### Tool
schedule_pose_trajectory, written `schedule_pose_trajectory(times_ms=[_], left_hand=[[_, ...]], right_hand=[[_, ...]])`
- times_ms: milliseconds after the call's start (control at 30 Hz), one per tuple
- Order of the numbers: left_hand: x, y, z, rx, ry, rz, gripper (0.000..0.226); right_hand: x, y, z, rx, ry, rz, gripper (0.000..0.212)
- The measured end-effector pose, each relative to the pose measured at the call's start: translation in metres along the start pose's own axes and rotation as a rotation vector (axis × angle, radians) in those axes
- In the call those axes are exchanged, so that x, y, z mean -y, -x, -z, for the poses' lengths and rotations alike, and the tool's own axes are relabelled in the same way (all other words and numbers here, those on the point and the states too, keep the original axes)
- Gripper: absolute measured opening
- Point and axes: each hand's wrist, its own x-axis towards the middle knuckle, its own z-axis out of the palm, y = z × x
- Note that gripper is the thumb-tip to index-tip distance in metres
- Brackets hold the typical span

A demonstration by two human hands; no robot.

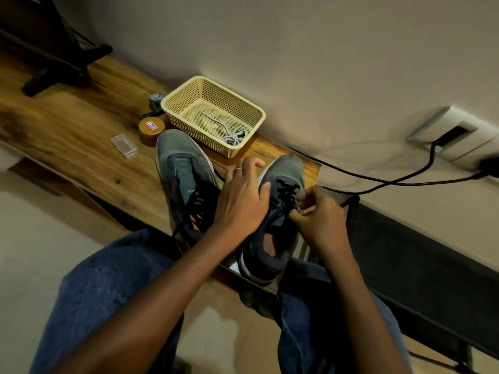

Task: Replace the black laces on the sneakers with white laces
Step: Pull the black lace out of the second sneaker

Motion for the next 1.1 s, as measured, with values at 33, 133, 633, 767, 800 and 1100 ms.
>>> schedule_pose_trajectory(times_ms=[33,133,633,767,800,1100], left_hand=[[-0.001,0.001,0.001,-0.038,-0.041,-0.035,0.033],[-0.006,0.005,0.002,-0.045,-0.199,-0.145,0.028],[-0.011,0.012,0.004,0.076,-0.202,-0.116,0.029],[-0.010,0.014,0.004,0.098,-0.211,-0.127,0.032],[-0.010,0.015,0.004,0.109,-0.223,-0.134,0.034],[-0.008,0.016,0.001,0.104,-0.092,-0.072,0.019]], right_hand=[[0.000,0.000,-0.001,-0.010,0.018,0.045,0.023],[-0.001,-0.003,-0.007,-0.021,0.135,0.152,0.025],[-0.001,-0.005,-0.014,-0.081,0.564,0.370,0.023],[-0.001,-0.003,-0.015,-0.130,0.544,0.367,0.019],[-0.001,-0.003,-0.014,-0.142,0.543,0.371,0.019],[0.001,0.002,-0.017,-0.215,0.526,0.358,0.008]])
